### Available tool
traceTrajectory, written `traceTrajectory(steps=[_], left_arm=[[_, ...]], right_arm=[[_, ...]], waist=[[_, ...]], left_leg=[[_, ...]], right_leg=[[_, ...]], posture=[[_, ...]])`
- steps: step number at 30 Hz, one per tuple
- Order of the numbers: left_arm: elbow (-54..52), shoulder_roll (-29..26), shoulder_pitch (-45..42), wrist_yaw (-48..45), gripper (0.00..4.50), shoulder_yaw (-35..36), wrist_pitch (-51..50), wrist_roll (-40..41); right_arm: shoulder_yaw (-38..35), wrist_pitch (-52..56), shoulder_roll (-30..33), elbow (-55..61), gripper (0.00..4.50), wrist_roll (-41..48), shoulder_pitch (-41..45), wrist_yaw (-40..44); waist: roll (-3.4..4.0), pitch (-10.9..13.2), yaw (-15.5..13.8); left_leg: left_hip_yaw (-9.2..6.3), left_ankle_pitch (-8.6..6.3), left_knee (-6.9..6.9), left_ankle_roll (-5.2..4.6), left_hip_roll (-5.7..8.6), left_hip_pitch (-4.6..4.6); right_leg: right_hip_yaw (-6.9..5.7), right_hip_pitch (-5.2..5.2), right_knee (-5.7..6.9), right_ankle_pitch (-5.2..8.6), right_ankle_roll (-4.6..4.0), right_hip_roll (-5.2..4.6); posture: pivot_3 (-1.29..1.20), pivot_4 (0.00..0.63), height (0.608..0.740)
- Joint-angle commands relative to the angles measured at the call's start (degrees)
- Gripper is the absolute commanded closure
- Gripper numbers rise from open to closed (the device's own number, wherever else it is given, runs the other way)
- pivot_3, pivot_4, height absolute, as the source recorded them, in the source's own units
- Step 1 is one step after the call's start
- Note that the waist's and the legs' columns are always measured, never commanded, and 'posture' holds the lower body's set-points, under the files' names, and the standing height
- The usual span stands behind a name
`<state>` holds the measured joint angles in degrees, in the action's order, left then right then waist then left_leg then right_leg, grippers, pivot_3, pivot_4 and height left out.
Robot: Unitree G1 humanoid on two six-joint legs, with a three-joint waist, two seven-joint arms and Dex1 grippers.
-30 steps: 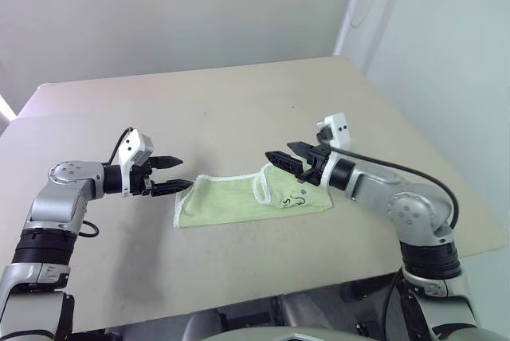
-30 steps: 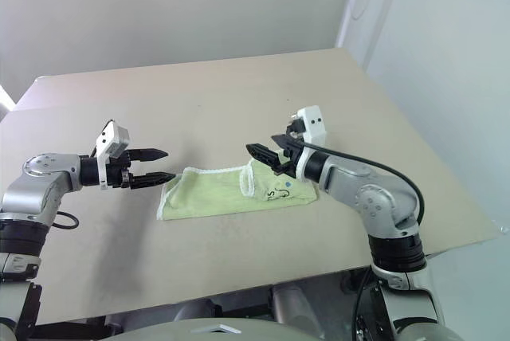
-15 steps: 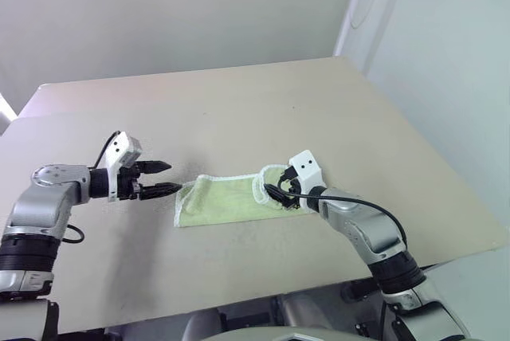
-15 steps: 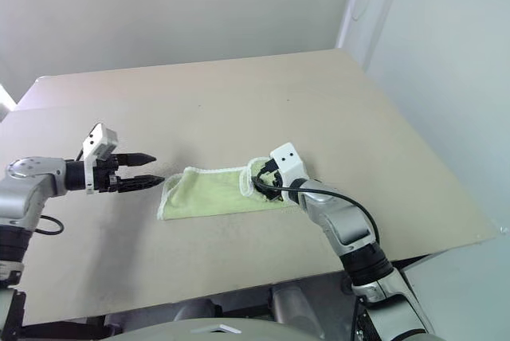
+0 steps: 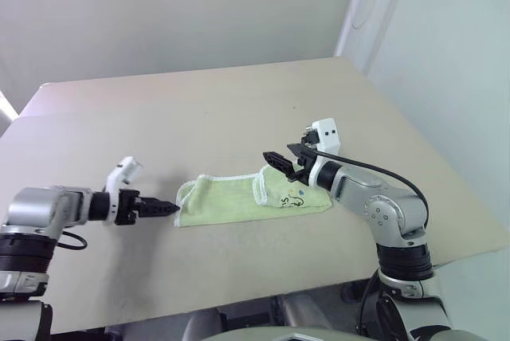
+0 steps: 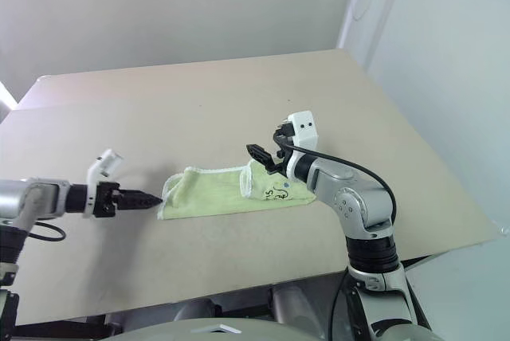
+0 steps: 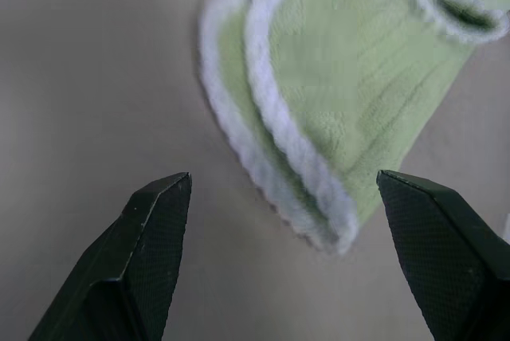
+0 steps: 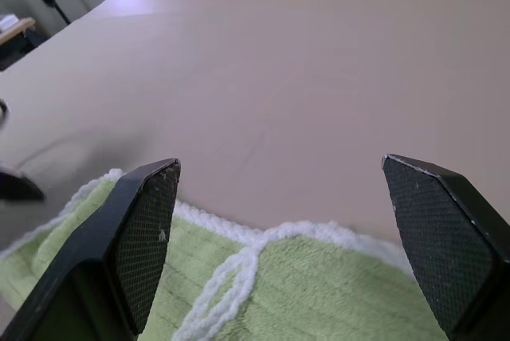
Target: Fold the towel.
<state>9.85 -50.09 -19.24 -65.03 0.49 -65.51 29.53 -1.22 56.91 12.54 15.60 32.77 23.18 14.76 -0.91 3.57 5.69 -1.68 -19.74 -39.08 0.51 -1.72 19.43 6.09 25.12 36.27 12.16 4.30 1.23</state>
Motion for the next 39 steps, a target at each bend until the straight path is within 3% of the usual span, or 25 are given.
traceTrajectory(steps=[1,10,19,23,30,35,39], left_arm=[[-0.88,1.36,-0.74,2.31,0.58,0.05,-6.73,2.45],[2.47,5.64,-4.17,5.27,0.58,1.23,-15.09,5.65],[0.25,6.71,-3.17,5.65,0.58,1.08,-16.68,8.33],[-0.82,7.08,-1.82,6.39,1.87,1.79,-16.11,8.96],[-1.48,6.05,-0.77,5.57,4.31,2.73,-14.23,10.25],[-0.04,4.29,-1.84,4.95,4.31,3.17,-13.11,10.47],[0.28,2.01,-2.53,4.14,4.31,2.77,-12.87,10.36]], right_arm=[[-3.53,0.94,-1.48,2.05,0.27,2.47,0.76,-1.13],[-7.43,1.94,-4.02,0.86,0.27,3.18,1.00,-5.04],[-7.85,2.62,-4.05,1.50,0.27,3.61,0.65,-5.53],[-4.94,2.54,-1.31,3.62,0.24,2.87,-0.41,-2.69],[2.77,-2.13,13.61,12.85,0.24,2.59,-6.25,13.34],[5.96,-7.72,26.17,14.88,0.24,-0.30,-10.21,24.05],[5.59,-10.55,29.52,14.18,0.24,-1.59,-11.54,27.25]], waist=[[0.09,-0.01,0.01],[0.33,-0.16,-0.18],[0.34,-0.16,-0.06],[0.34,-0.16,0.04],[0.34,-0.15,0.17],[0.31,-0.14,-0.05],[0.19,-0.09,0.02]], left_leg=[[0.01,0.00,0.00,0.00,0.00,-0.01],[-0.01,0.00,-0.01,0.00,0.08,-0.08],[-0.03,0.00,0.00,0.01,0.10,-0.07],[-0.03,0.00,0.00,0.01,0.09,-0.07],[-0.02,0.00,0.01,0.01,0.09,-0.07],[-0.04,0.00,-0.01,0.01,0.10,-0.09],[0.01,0.00,-0.02,0.01,0.10,-0.12]], right_leg=[[0.00,0.00,0.00,0.00,0.00,-0.01],[0.00,-0.13,-0.02,0.04,-0.06,-0.06],[0.01,-0.13,-0.05,0.03,-0.04,-0.08],[0.01,-0.13,-0.05,0.04,-0.05,-0.08],[0.01,-0.10,-0.05,0.09,-0.12,-0.06],[-0.01,-0.14,-0.13,0.12,-0.16,-0.05],[0.03,-0.13,-0.12,0.12,-0.17,-0.03]], posture=[[0.00,0.000,0.712],[0.00,0.000,0.712],[0.00,0.000,0.712],[0.00,0.000,0.712],[0.00,0.000,0.712],[0.00,0.000,0.712],[0.00,0.000,0.712]])
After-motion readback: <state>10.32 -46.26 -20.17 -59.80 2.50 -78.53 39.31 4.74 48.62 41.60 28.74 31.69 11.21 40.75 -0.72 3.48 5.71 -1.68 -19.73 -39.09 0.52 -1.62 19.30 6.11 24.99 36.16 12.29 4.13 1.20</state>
